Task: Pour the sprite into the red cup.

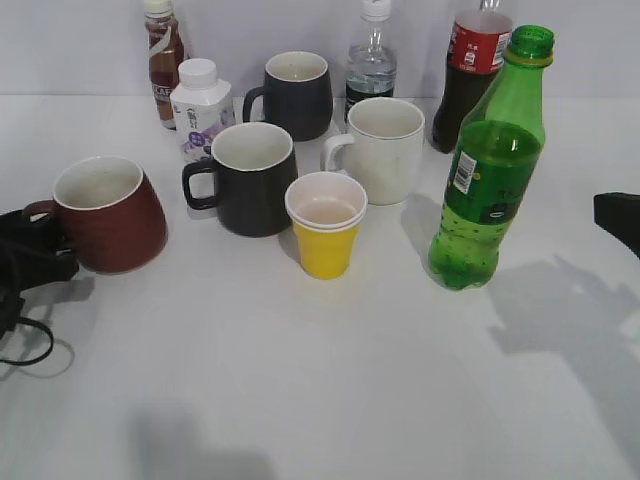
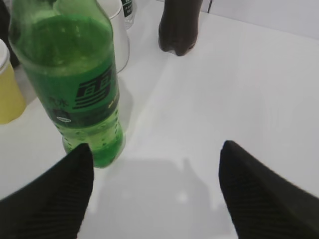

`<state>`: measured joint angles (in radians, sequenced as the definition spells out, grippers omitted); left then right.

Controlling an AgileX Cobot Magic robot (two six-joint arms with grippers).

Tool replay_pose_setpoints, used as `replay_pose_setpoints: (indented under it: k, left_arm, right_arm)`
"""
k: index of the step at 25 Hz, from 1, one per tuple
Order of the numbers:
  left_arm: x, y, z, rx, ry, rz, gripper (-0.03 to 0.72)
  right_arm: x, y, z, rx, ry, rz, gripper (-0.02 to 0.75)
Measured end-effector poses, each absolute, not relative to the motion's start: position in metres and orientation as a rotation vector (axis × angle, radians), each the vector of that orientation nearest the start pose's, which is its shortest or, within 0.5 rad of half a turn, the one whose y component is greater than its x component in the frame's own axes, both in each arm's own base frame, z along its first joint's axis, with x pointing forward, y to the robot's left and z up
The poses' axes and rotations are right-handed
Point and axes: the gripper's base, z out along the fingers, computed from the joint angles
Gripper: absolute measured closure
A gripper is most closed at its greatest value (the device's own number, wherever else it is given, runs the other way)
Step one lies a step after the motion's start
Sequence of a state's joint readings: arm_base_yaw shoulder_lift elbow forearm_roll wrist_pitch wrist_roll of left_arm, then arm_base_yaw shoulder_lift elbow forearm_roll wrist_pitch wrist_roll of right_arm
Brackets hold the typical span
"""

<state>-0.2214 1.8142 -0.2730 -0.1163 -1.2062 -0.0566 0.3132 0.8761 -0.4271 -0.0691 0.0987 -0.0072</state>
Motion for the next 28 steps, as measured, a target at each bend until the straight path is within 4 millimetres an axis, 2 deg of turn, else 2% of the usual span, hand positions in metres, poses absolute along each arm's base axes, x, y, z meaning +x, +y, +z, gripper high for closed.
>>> replay_pose_setpoints:
  k: [5,11,16,18,20,24,28]
  left_arm:
    - [0.254,-0.046,0.116,0.028,1.809,-0.125,0.362]
    - [0.266,-0.047,0.111,0.023,1.809,-0.121,0.482]
    - [0.281,-0.050,0.109,0.024,1.785,-0.126,0.519]
    - [0.285,-0.051,0.108,0.032,1.781,-0.127,0.572]
    - [0.286,-0.052,0.107,0.044,1.790,-0.131,0.622]
    - [0.285,-0.053,0.107,0.053,1.790,-0.135,0.622]
    - [0.274,-0.050,0.115,0.057,1.801,-0.133,0.623]
  right_arm:
    - [0.164,0.053,0.256,-0.390,1.997,0.142,0.152]
    - [0.165,0.053,0.255,-0.391,2.000,0.141,0.152]
    - [0.165,0.053,0.255,-0.375,2.004,0.154,0.152]
    - [0.165,0.053,0.255,-0.357,2.009,0.168,0.152]
    - [0.164,0.053,0.254,-0.337,2.023,0.183,0.152]
    - [0.163,0.053,0.252,-0.312,2.065,0.204,0.152]
    - [0.162,0.053,0.250,-0.303,2.086,0.212,0.152]
